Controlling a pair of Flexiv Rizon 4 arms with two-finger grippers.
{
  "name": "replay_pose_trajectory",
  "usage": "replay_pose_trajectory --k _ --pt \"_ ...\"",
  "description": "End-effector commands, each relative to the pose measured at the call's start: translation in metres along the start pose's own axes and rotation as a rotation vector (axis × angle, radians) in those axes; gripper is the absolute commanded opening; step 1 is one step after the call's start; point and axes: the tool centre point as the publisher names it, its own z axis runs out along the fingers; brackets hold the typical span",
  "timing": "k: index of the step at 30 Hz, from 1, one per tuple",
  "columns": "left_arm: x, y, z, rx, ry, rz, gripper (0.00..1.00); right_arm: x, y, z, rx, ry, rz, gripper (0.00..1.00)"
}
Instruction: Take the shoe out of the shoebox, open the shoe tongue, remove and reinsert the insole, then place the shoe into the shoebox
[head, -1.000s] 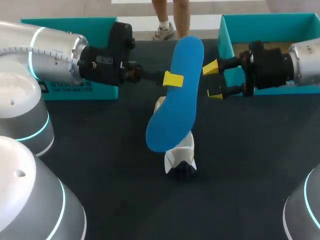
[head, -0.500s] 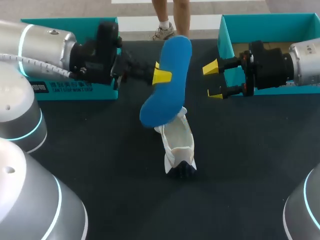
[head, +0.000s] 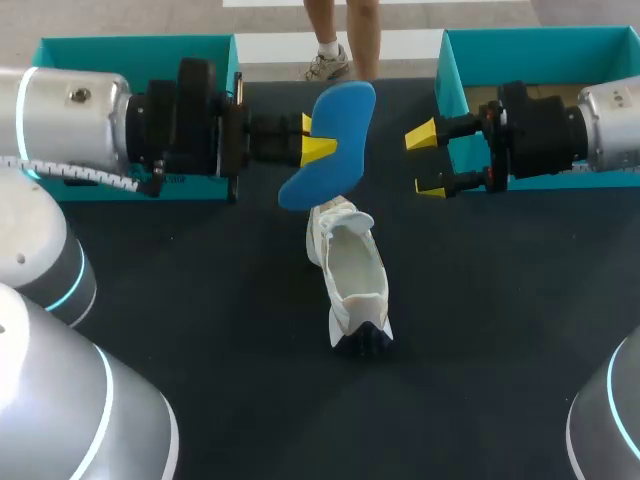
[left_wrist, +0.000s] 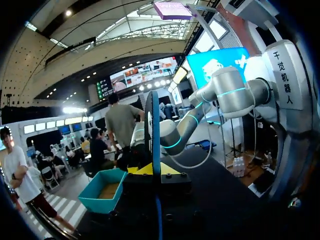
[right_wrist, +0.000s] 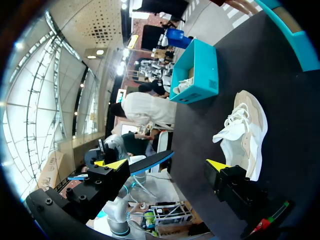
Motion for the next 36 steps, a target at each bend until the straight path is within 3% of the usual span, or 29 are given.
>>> replay_pose_trajectory --k 1,9,20,22,25,27,36 --pt "0.012 0.004 -0.002 0.042 -0.263 0.491 0.0 0.0 0.0 0.002 -0.001 -0.003 0.001 1.0" --pt "0.021 0.025 0.002 0.22 -0.198 0.877 0.0 0.0 0.0 0.002 -0.001 -0.003 0.001 1.0" --pt "0.028 0.041 -0.004 0.286 -0.145 1.161 0.0 0.0 0.0 0.002 -0.001 -0.003 0.001 1.0" --pt "0.03 0.045 -0.004 0.282 -0.158 1.17 0.0 0.0 0.0 0.002 -0.001 -0.003 0.001 1.0" --pt "0.03 0.057 -0.005 0.254 -0.093 1.339 0.0 0.0 0.0 0.002 -0.001 -0.003 0.001 1.0" --pt "0.03 0.061 -0.005 0.241 -0.1 1.31 0.0 -0.001 -0.002 0.005 0.003 0.012 0.001 1.0" --pt "0.026 0.081 0.001 0.175 0.008 1.408 0.0 -0.003 0.005 0.035 0.091 0.061 0.016 1.0"
